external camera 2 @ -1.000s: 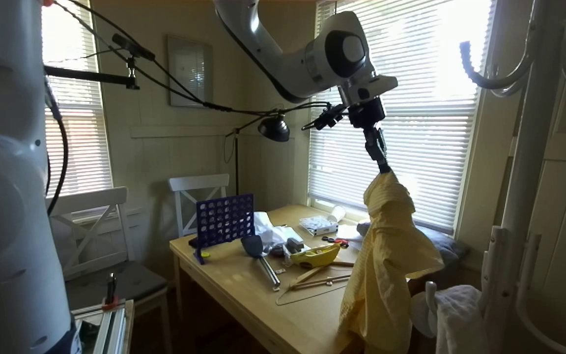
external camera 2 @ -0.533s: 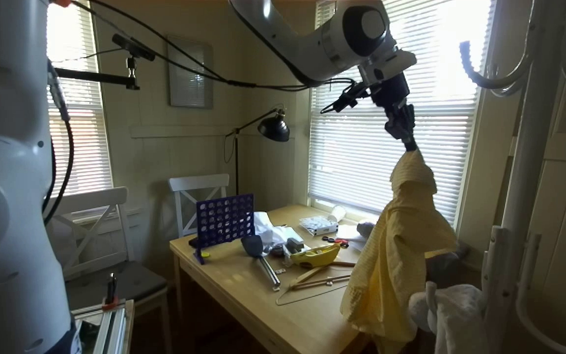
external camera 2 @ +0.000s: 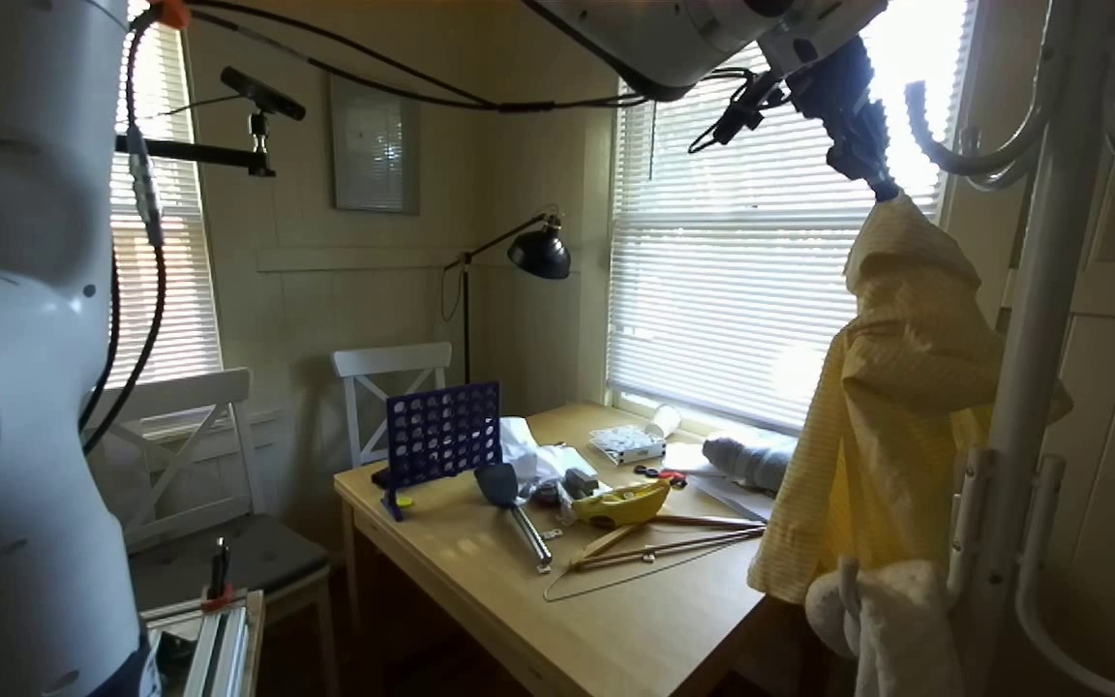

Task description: Put the towel on the coat rack

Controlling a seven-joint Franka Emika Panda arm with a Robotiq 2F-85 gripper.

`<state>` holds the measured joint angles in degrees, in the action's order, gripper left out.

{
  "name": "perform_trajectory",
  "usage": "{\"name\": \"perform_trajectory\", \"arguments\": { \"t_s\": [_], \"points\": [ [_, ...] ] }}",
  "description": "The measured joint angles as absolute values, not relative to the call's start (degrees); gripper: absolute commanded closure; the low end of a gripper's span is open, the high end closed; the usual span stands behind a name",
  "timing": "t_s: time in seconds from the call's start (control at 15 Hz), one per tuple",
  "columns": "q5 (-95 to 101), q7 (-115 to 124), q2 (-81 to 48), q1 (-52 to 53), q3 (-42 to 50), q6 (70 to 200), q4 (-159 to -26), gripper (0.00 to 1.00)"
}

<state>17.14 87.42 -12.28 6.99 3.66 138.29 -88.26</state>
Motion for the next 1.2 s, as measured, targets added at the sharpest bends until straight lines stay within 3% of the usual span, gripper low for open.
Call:
{"name": "perform_trajectory", "arguments": {
  "t_s": [0.6,1.2],
  "points": [
    [17.13,86.98,-15.54,7.31,2.66,138.13,-84.04,1.00],
    [17.49,90.56,-25.79,8.75,5.81,132.13,-62.08,1.00]
  ]
}}
